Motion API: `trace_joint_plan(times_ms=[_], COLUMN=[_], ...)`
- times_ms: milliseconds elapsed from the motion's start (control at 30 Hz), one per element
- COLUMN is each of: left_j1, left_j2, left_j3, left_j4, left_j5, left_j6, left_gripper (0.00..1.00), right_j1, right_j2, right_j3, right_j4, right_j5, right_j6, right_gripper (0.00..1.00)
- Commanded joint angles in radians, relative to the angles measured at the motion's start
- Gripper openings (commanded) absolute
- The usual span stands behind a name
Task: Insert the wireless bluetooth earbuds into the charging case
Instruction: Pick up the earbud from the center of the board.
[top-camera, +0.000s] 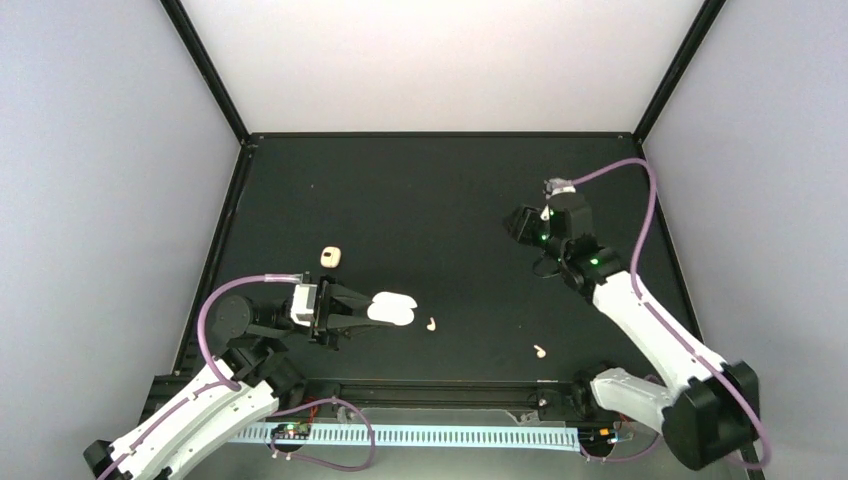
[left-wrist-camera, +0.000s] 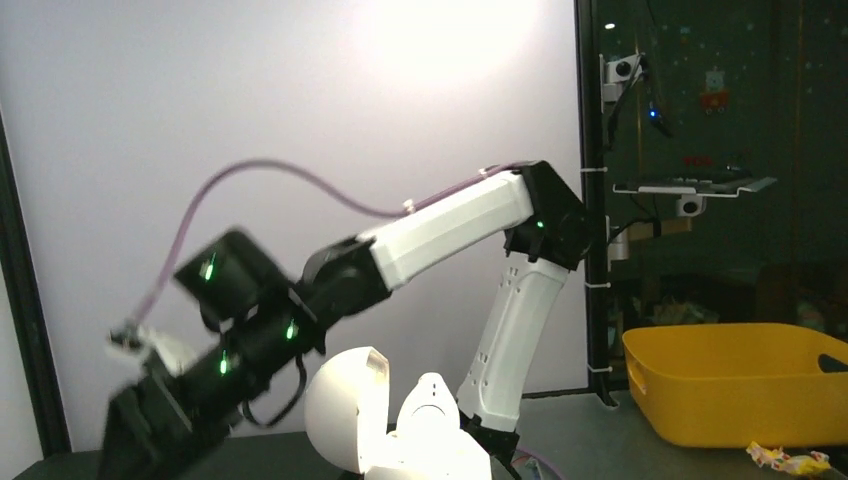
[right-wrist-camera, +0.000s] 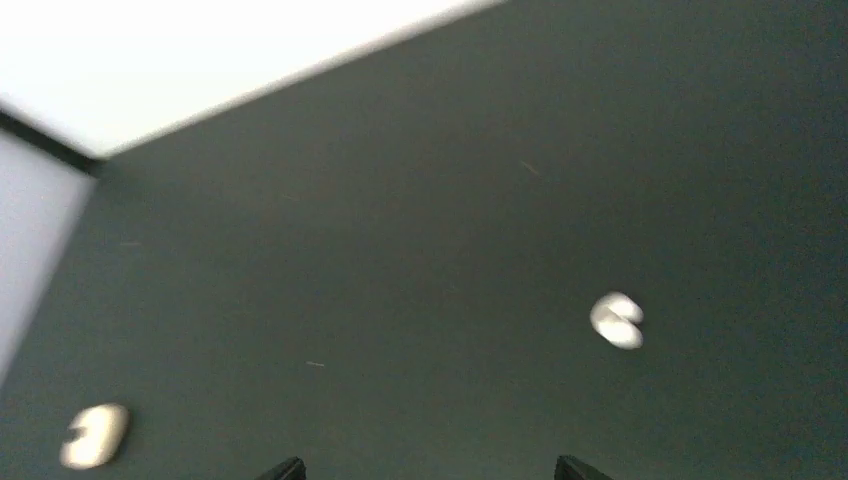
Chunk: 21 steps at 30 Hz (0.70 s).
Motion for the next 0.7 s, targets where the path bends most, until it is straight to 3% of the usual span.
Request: trace_joint_plan(times_ms=[0,133,367,667], left_j1=[-0.005,-0.005,-0.004,-0.003], left_j2=[-0.001,-0.019,-0.031,-0.025], left_j3=[0.032,0.009,-0.006,-0.001], left_j4=[-0.046,-0.039,-0.046,-0.056], left_j5=[0.024,0.015,0.021,0.022], left_j6=[0.064,0.069,0.082,0.098], left_gripper=[0.02,0.02,0.01,0.02], right_j1=[-0.108,-0.166,-0.264,-0.269], right_j2=[0.085,0.24,0.561,0.723], right_j3=[-0.122,-0.109,0.061,0.118], right_j4=[0.201,0.254,0.233,0.239], right_j5=[0.069,0.112,0.07,-0.016], right_j6=[0.198,0.185,0.144,0.175], right_gripper=[0.64,0.61,0.58,0.61])
